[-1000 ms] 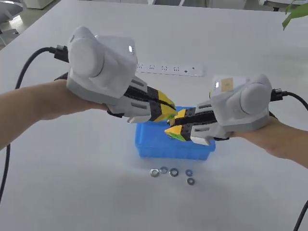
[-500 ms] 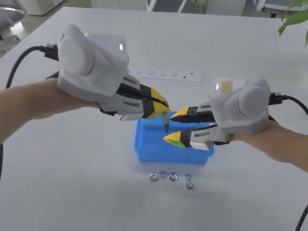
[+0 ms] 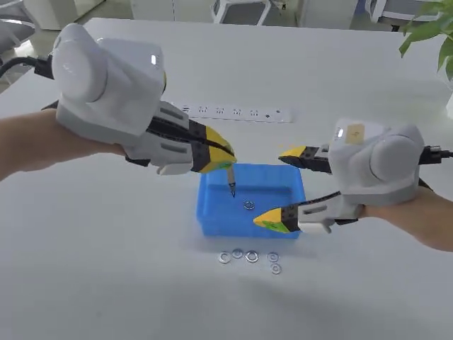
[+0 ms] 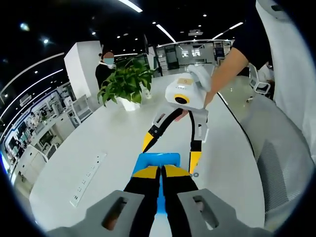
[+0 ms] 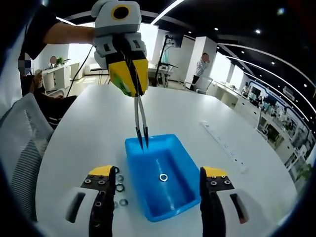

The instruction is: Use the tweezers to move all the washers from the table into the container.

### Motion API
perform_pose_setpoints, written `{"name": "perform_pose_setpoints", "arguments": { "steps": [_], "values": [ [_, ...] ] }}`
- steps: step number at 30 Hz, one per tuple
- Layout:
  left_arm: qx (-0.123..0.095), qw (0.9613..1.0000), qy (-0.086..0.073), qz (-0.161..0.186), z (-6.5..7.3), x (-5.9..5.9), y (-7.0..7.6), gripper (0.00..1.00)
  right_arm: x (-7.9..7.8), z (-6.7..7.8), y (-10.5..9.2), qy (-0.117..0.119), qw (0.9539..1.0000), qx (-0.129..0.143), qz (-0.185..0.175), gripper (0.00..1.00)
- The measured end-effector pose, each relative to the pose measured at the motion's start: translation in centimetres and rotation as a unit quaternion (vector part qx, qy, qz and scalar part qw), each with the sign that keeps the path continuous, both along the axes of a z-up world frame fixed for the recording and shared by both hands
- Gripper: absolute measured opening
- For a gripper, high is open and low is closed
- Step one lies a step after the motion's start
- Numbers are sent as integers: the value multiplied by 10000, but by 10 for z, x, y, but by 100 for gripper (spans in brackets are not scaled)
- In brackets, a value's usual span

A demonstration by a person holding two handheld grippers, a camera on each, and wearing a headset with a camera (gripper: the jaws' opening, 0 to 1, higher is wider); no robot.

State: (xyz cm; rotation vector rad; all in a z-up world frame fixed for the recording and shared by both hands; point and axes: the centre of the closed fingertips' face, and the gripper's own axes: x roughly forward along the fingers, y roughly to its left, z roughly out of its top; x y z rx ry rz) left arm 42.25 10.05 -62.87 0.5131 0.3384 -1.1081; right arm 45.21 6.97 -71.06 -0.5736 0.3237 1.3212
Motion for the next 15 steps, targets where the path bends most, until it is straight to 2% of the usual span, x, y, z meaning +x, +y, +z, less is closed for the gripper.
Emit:
{"name": "perform_pose_setpoints", "arguments": {
  "steps": [4,7,11,13,15],
  "values": [
    [51,10000,-52,-48,4,-12,-1,5,-13,6,-7,200,9996,157,-119,83],
    [74,9999,-24,-141,5,-22,-1,5,-23,12,-13,276,9990,332,-113,87],
    [245,9995,-36,-209,-3,-35,-2,5,-35,8,-22,261,9993,253,-119,91],
    [290,9993,-68,-236,-7,-39,-2,5,-37,3,-29,114,9998,48,-133,95],
    [221,9995,34,-209,-10,-45,-4,5,-44,1,-34,191,9997,67,-115,96]
  ]
}}
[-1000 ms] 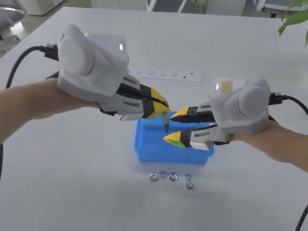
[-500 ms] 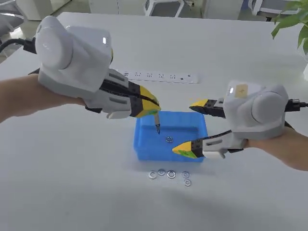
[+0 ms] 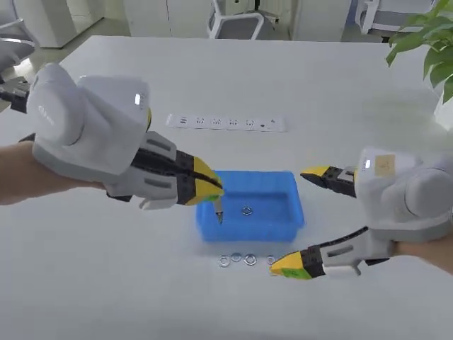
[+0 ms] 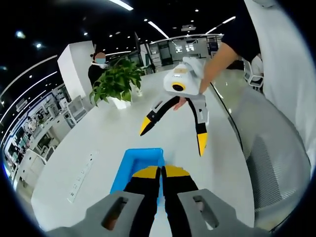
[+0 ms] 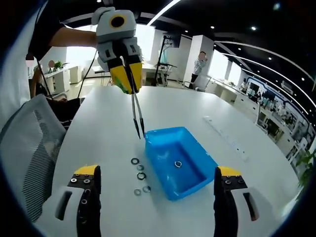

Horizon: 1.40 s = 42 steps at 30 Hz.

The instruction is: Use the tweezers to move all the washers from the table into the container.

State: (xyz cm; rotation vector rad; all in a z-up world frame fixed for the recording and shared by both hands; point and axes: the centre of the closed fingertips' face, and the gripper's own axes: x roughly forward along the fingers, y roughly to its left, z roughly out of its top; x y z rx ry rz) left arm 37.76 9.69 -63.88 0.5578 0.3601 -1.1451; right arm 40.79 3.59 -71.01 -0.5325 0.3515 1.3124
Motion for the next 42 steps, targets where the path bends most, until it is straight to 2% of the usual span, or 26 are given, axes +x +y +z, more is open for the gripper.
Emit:
{"name": "perform_pose_setpoints", "arguments": {
  "steps": [8,12,15,18,23,27,34,37,42],
  "values": [
    [-20,10000,40,-18,-16,-20,-10,5,-19,-2,-14,180,9998,99,-25,100],
    [55,9999,111,33,-31,-29,-11,5,-28,-3,-18,272,9995,160,10,100],
    [147,9998,100,61,-39,-33,-8,5,-35,-4,-19,335,9992,207,65,100],
    [174,9997,152,122,-44,-34,-6,5,-37,-14,-25,362,9993,80,56,100],
    [156,9996,202,119,-47,-35,-6,5,-43,-23,-33,551,9983,159,-72,100],
    [115,9996,200,160,-49,-31,-6,5,-48,-30,-38,665,9976,163,-67,100],
    [76,9996,154,217,-51,-18,-7,5,-54,-34,-37,797,9966,174,-70,100],
    [108,9997,143,185,-53,-16,-8,5,-52,-35,-39,695,9975,138,-84,100],
    [161,9996,196,139,-59,-16,-11,5,-49,-34,-41,758,9968,205,-178,100]
  ]
}}
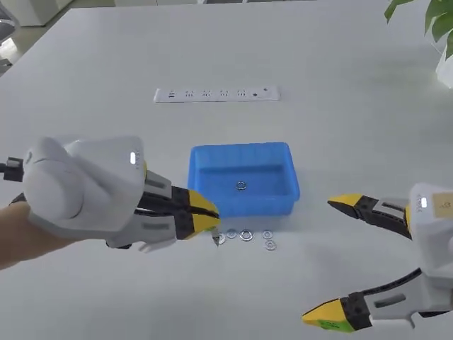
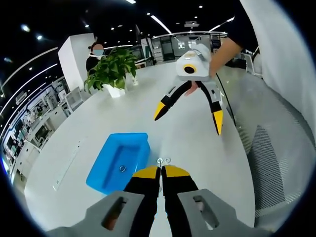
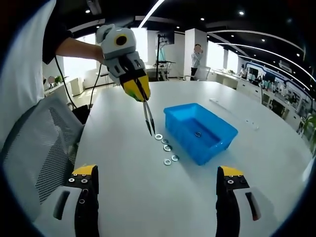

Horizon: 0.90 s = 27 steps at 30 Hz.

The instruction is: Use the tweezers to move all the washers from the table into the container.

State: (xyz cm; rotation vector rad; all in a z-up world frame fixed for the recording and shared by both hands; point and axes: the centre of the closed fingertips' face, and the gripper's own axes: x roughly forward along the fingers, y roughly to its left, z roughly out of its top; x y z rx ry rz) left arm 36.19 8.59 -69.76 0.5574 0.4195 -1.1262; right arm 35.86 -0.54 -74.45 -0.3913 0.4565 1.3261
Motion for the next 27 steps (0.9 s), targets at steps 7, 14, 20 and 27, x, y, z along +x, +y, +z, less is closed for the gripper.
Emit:
{"name": "perform_pose_setpoints", "arguments": {
  "steps": [7,14,20,27],
  "values": [
    [92,9999,-46,-56,-4,4,-2,5,0,-1,-3,29,9999,13,-102,100],
    [104,9999,57,-71,-9,7,-2,5,-2,-4,-7,9,9999,-32,-144,100],
    [58,9999,130,-67,-8,7,-3,5,-2,-5,-7,38,9999,-42,-157,100],
    [48,9996,266,-81,-9,7,-2,5,-2,-2,8,8,10000,2,11,100]
  ]
}}
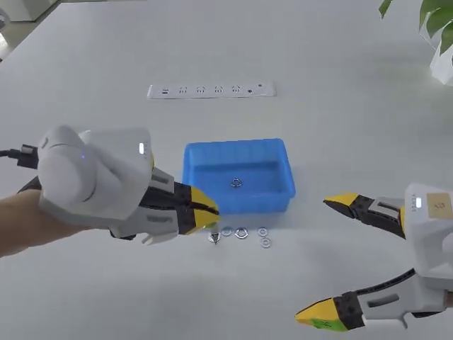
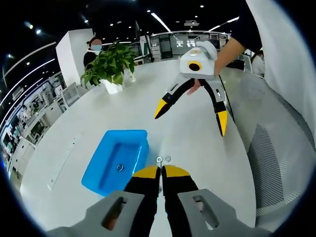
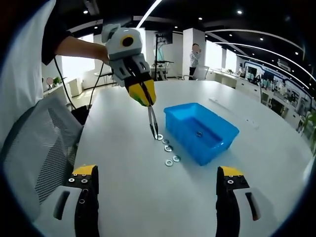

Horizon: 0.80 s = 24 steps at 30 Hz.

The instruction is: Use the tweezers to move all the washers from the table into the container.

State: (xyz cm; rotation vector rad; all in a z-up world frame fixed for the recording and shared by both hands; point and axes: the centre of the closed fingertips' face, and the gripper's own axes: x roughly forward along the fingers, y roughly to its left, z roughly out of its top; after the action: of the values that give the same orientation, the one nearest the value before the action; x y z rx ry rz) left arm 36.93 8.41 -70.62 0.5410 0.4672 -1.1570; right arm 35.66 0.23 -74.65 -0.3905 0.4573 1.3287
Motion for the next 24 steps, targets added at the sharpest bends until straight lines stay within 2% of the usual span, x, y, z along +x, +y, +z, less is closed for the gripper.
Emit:
{"name": "perform_pose_setpoints", "arguments": {
  "steps": [3,6,8,15,20,24],
  "values": [
    [42,9999,81,-50,-1,-2,-1,5,-2,9,16,-207,9992,174,297,94],
    [31,9998,203,29,-1,-1,-1,5,-3,16,29,-188,9985,285,418,93],
    [114,9998,173,-26,-1,-2,-2,5,-2,17,39,-223,9978,285,552,90],
    [-10,9994,333,93,-1,4,-2,5,1,19,71,-295,9944,390,938,80],
    [-30,9993,362,115,-2,4,1,5,-2,16,90,-292,9917,405,1188,71],
    [-28,9992,390,118,-4,3,4,5,-6,6,100,-280,9884,286,1463,56]
  ]
}}
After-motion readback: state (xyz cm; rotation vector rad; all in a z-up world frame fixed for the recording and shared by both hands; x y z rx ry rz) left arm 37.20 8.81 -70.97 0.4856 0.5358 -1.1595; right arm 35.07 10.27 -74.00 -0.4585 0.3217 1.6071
